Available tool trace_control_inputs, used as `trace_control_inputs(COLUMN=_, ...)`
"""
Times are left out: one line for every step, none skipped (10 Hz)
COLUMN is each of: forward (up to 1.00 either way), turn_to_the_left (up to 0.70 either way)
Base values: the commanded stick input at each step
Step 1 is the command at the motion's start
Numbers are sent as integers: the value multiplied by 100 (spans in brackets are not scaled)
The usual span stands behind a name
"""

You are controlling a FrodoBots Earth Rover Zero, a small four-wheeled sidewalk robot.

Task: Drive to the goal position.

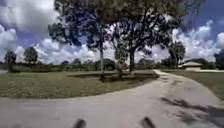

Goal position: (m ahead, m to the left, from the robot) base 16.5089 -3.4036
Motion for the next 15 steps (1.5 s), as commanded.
trace_control_inputs(forward=70, turn_to_the_left=-35)
trace_control_inputs(forward=70, turn_to_the_left=-35)
trace_control_inputs(forward=70, turn_to_the_left=-35)
trace_control_inputs(forward=70, turn_to_the_left=-35)
trace_control_inputs(forward=70, turn_to_the_left=-35)
trace_control_inputs(forward=70, turn_to_the_left=-35)
trace_control_inputs(forward=70, turn_to_the_left=-15)
trace_control_inputs(forward=70, turn_to_the_left=0)
trace_control_inputs(forward=70, turn_to_the_left=0)
trace_control_inputs(forward=70, turn_to_the_left=0)
trace_control_inputs(forward=70, turn_to_the_left=0)
trace_control_inputs(forward=70, turn_to_the_left=0)
trace_control_inputs(forward=70, turn_to_the_left=0)
trace_control_inputs(forward=70, turn_to_the_left=0)
trace_control_inputs(forward=70, turn_to_the_left=0)
